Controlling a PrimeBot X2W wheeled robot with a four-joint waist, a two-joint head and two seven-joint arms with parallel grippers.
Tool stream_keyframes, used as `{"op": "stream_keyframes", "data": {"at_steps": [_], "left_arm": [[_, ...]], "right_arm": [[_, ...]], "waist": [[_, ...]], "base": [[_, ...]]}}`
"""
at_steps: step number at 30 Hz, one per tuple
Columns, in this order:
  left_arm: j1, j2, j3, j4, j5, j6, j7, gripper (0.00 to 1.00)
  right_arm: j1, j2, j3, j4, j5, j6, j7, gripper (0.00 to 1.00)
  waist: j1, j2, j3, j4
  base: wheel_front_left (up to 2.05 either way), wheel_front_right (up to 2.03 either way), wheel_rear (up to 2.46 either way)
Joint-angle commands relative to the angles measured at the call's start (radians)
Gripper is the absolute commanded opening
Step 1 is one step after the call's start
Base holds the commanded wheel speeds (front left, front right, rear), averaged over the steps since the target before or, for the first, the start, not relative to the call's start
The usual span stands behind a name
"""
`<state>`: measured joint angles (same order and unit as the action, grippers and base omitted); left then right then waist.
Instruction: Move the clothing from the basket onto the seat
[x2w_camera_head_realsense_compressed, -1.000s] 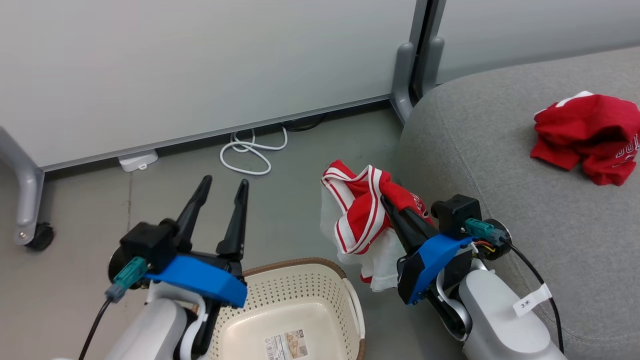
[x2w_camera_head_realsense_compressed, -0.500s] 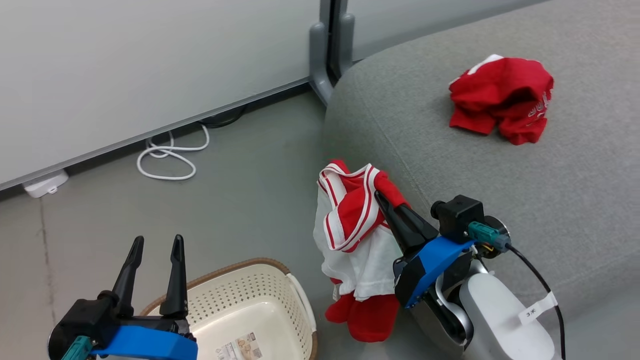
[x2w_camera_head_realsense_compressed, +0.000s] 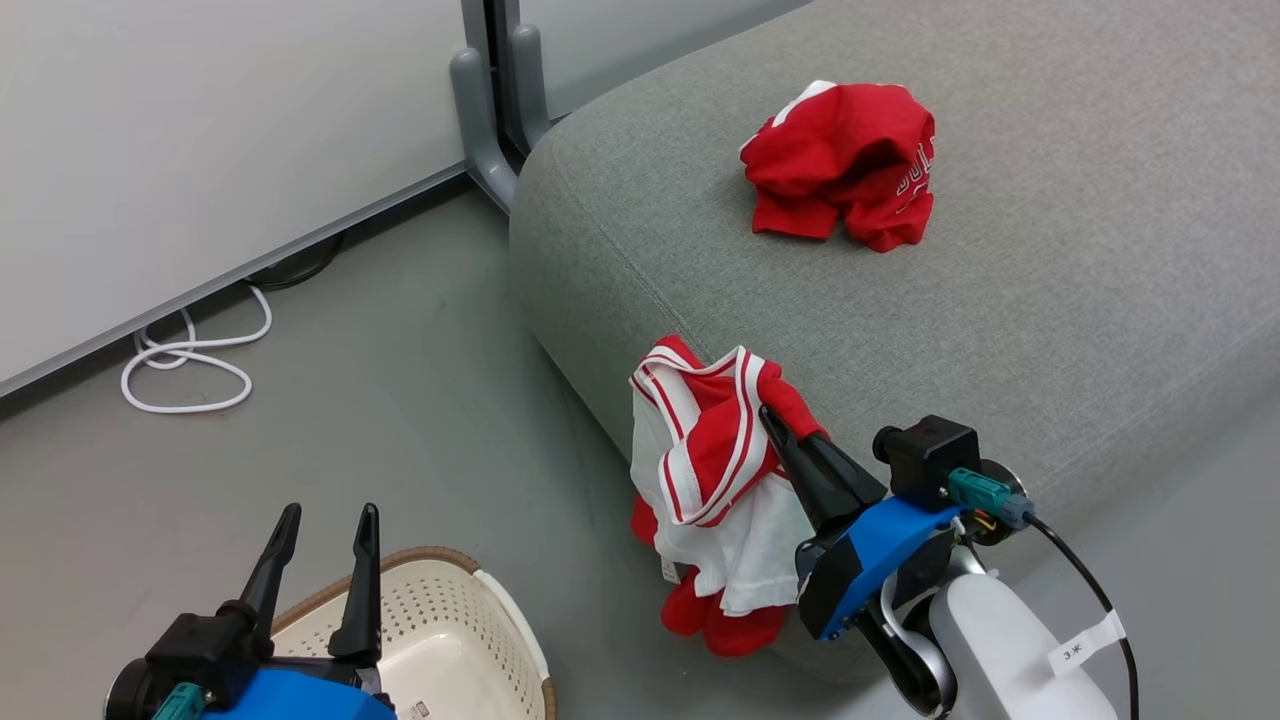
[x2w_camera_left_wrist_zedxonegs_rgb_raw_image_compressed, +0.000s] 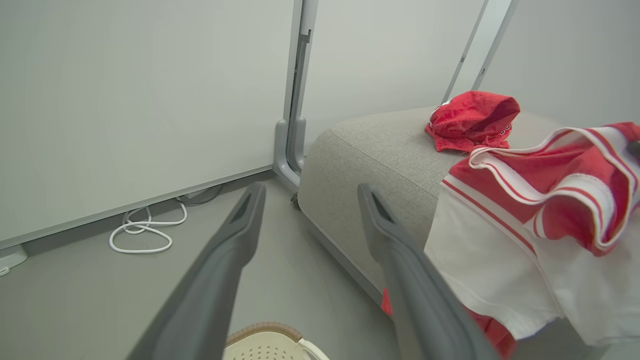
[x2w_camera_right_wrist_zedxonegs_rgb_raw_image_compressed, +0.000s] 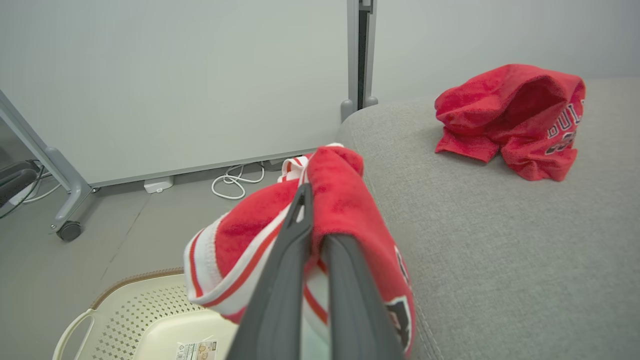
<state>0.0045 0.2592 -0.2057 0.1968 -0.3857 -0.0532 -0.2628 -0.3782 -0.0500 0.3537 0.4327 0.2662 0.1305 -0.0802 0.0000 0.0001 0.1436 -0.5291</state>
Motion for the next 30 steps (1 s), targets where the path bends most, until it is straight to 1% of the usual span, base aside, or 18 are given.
{"op": "stream_keyframes", "data": {"at_steps": [1, 10, 14, 20, 24, 26, 30], "left_arm": [[-0.004, 0.006, 0.0, 0.003, 0.006, -0.001, -0.001, 1.0], [-0.016, 0.03, -0.005, 0.007, -0.008, -0.019, 0.002, 1.0], [-0.019, 0.04, -0.005, -0.004, -0.011, -0.019, 0.004, 1.0], [-0.037, 0.066, -0.001, -0.052, 0.002, -0.009, 0.025, 1.0], [-0.057, 0.08, -0.006, -0.095, 0.012, -0.001, 0.047, 1.0], [-0.066, 0.09, -0.008, -0.12, 0.02, 0.002, 0.057, 1.0], [-0.097, 0.113, -0.01, -0.177, 0.034, 0.005, 0.083, 1.0]], "right_arm": [[0.007, -0.001, -0.001, -0.007, -0.002, 0.0, 0.0, 0.0], [0.033, -0.001, -0.021, -0.034, 0.0, 0.0, -0.002, 0.0], [0.011, -0.001, -0.015, -0.045, 0.0, 0.0, 0.006, 0.0], [-0.105, -0.001, -0.033, -0.083, -0.007, 0.0, 0.022, 0.0], [-0.22, -0.028, -0.089, -0.127, -0.019, 0.0, 0.044, 0.0], [-0.284, -0.051, -0.12, -0.152, -0.02, 0.0, 0.065, 0.0], [-0.431, -0.125, -0.208, -0.198, -0.012, 0.0, 0.116, 0.0]], "waist": [[0.0, -0.0001, 0.001, -0.013], [0.0, -0.0001, 0.015, -0.02], [0.0, -0.0001, 0.03, -0.021], [0.0, -0.0001, 0.093, -0.011], [0.0, -0.0001, 0.15, 0.007], [0.0, -0.0001, 0.184, 0.016], [0.0, -0.0001, 0.262, 0.035]], "base": [[0.0, 0.0, 0.0], [0.0, 0.0, 0.0], [0.0, 0.0, 0.0], [0.0, 0.0, 0.0], [0.0, 0.0, 0.0], [0.0, 0.0, 0.0], [0.0, 0.0, 0.0]]}}
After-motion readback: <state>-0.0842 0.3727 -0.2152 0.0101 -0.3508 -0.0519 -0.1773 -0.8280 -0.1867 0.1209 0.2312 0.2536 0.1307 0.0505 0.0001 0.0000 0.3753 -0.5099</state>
